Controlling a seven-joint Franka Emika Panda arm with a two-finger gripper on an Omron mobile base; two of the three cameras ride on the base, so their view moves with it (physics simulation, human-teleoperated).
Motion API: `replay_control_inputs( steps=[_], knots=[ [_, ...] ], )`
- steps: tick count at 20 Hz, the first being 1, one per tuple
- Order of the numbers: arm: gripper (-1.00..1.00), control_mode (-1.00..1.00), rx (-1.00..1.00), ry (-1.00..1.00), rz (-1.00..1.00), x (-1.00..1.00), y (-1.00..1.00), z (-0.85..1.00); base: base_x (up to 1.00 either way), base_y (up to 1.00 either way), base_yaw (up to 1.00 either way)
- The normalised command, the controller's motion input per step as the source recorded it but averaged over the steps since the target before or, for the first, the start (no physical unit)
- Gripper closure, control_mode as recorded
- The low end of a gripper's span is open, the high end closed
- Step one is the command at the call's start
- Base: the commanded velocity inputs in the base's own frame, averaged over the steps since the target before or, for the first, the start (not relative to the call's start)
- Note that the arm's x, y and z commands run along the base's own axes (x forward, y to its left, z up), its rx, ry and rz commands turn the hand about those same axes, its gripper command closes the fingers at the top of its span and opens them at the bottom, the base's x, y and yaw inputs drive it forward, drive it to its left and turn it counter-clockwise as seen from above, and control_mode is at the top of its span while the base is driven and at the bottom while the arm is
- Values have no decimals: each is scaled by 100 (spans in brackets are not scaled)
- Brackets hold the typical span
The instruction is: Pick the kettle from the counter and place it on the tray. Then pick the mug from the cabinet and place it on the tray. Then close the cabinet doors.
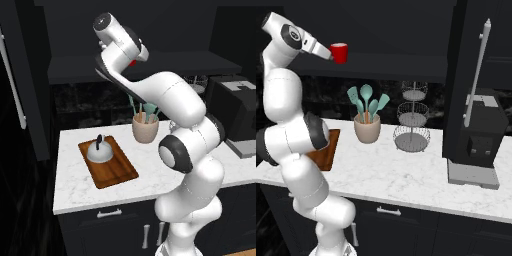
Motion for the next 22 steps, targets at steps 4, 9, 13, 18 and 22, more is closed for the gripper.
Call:
replay_control_inputs(
  steps=[4, 9, 13, 18, 22],
  knots=[
    [-100, -100, 0, 0, -1, 21, 0, 0, 0, 0, 0],
    [-100, -100, 0, 0, 0, 22, -1, -13, 0, 0, 0],
    [-100, -100, 0, 0, 0, 22, 0, -16, 0, 0, 0],
    [-100, -100, 0, 0, 0, 26, -1, -2, 0, 0, 0],
    [-100, -100, 0, 1, -3, 37, 0, 0, 0, 0, 0]
  ],
)
